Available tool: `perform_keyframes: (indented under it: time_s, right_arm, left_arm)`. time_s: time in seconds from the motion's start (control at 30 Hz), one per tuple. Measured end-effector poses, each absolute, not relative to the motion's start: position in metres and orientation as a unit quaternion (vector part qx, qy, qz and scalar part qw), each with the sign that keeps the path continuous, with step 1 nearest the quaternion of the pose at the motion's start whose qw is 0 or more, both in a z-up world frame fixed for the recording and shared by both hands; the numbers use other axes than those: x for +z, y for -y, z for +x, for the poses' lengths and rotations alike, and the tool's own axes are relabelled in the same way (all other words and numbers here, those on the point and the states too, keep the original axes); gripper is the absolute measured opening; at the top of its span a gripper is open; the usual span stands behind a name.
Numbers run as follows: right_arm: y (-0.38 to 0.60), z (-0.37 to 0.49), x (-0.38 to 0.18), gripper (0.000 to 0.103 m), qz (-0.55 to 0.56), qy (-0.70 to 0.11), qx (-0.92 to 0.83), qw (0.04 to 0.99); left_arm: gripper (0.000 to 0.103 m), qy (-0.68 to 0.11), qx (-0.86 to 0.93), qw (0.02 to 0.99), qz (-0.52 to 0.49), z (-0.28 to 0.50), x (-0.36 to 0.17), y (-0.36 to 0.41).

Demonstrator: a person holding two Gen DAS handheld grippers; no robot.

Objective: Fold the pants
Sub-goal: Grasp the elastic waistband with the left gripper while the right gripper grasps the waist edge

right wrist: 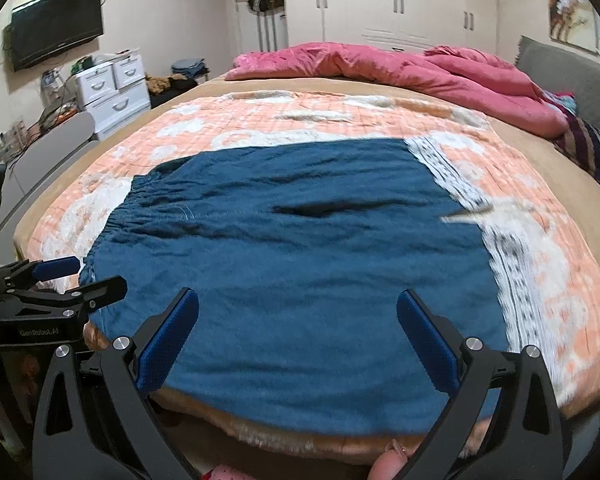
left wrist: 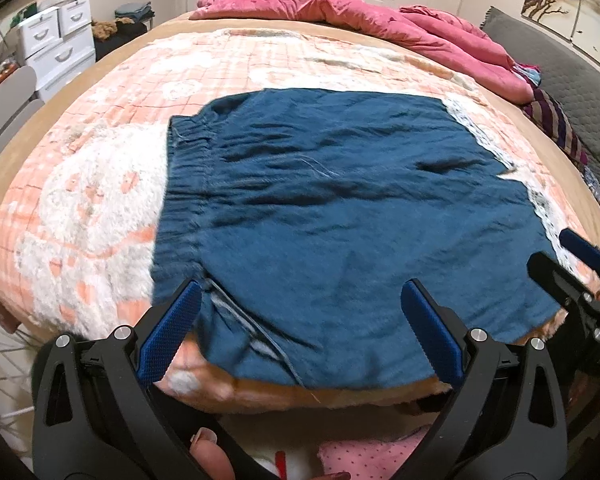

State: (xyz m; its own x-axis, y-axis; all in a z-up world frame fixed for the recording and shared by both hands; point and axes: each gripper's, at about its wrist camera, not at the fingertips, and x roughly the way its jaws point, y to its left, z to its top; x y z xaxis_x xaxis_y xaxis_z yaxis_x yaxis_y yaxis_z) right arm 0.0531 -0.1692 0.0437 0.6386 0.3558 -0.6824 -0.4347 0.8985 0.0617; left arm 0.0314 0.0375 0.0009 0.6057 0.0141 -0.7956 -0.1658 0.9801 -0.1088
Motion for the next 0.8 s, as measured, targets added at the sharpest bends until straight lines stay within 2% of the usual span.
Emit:
perform_keyframes:
  time_s: [0.37, 0.67, 0.73, 0.8]
  right_arm:
    - [0.108, 0.129, 0.049, 0.099, -0.101, -0.38, 0.283, 0.875]
    - [0.069, 0.174, 0.044, 0.099, -0.146, -0.388, 0.307, 0.857]
    - [0.062, 0.185, 0.041, 0.099, -0.152, -0.393, 0.314, 0.851]
    - [0.056, 0.197, 0.039, 0.099, -0.16, -0.396, 0.317, 0.847]
  left_arm:
    - [0.094, -0.428, 0.101, 0.89, -0.123, 0.082, 0.015, -0.127]
    - [0.094, -0.448, 0.104, 0.878, -0.131, 0.138, 0.003, -0.169]
    - [0.085, -0.456, 0.089, 0.872, -0.152, 0.152, -0.002, -0.178]
    - [0.072, -0.461, 0.072, 0.869, -0.166, 0.166, -0.009, -0.184]
